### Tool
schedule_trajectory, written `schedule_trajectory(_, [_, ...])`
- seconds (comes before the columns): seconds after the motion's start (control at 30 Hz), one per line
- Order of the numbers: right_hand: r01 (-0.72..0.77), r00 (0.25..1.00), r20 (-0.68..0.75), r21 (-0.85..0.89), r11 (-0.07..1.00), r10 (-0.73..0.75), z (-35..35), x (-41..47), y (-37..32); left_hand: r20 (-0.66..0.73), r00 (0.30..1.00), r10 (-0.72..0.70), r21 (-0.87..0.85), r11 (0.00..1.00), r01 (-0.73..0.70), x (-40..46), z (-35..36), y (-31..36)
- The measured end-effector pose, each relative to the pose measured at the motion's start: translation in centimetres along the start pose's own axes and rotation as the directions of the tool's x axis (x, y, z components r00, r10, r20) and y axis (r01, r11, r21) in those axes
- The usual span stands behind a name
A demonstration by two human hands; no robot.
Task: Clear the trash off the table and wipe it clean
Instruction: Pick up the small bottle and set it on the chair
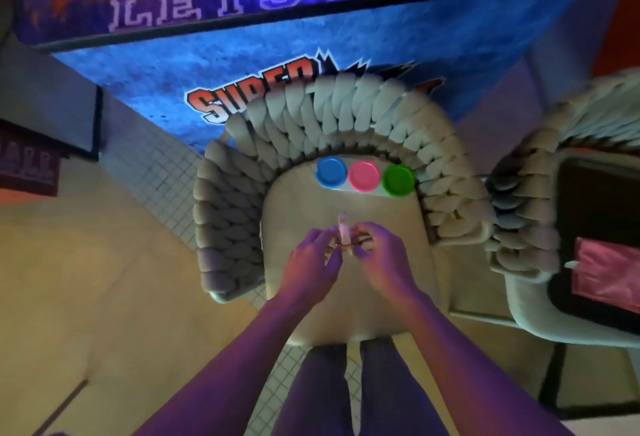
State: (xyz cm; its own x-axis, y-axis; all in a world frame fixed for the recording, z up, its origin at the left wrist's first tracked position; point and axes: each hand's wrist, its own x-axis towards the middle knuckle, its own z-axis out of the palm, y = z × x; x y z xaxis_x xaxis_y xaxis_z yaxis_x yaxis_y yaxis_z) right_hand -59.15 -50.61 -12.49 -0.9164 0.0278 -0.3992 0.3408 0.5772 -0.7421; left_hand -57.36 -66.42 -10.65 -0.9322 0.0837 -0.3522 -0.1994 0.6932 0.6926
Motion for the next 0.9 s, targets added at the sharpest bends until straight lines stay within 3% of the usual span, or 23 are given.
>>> schedule_trajectory(0.33, [0.072,0.997,-0.015,0.032,0.997,-0.072,6.9,8.5,4.8,-0.025,0.984,-0.175,0.102,0.979,0.177,7.2,3.9,-5.8])
schedule_trajectory(0.67, [0.115,0.987,-0.114,-0.018,0.993,-0.117,10.9,15.1,11.2,-0.100,0.989,-0.113,0.077,0.990,0.121,13.3,10.1,-10.3])
schedule_trajectory(0.9, [0.089,0.987,-0.140,0.064,0.994,-0.080,11.4,16.0,12.9,-0.087,0.992,-0.094,0.068,0.993,0.101,13.9,12.1,-11.4])
